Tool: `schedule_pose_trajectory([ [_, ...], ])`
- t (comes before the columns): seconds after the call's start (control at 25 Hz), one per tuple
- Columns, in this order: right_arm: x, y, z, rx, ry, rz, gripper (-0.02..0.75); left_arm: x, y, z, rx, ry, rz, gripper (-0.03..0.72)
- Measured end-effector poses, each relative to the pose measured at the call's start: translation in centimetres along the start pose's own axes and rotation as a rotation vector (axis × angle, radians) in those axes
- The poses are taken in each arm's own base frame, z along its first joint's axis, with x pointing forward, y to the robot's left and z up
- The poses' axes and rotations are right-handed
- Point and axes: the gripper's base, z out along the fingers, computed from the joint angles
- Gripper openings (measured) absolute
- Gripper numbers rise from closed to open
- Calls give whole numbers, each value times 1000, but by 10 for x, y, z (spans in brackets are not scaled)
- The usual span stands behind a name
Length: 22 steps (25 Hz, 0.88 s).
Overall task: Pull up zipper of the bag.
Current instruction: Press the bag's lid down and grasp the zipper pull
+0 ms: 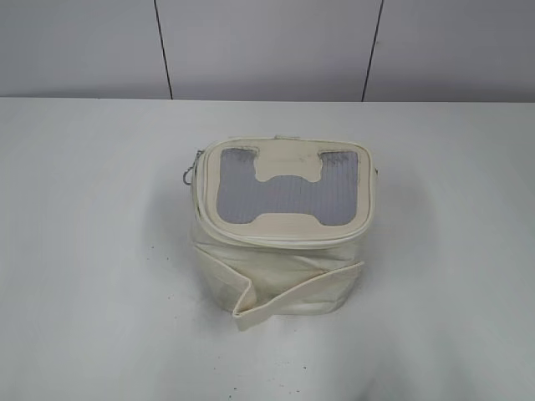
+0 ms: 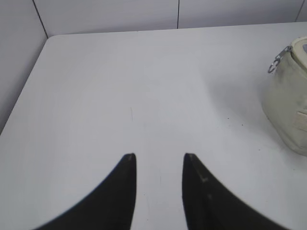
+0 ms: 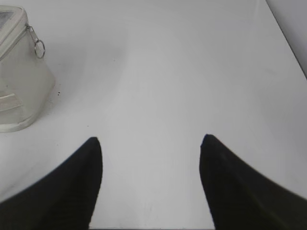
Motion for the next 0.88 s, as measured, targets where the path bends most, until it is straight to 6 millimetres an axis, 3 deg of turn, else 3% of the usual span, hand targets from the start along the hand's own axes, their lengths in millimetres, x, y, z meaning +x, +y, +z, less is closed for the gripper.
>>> schedule_pose_trajectory([
  [0.6, 0, 0, 0, 0, 0, 0, 498, -1, -1, 1, 20, 7, -7, 255],
  [0.88, -12, 1, 5, -14, 2, 0, 498, -27, -7, 19, 139, 12, -39, 255],
])
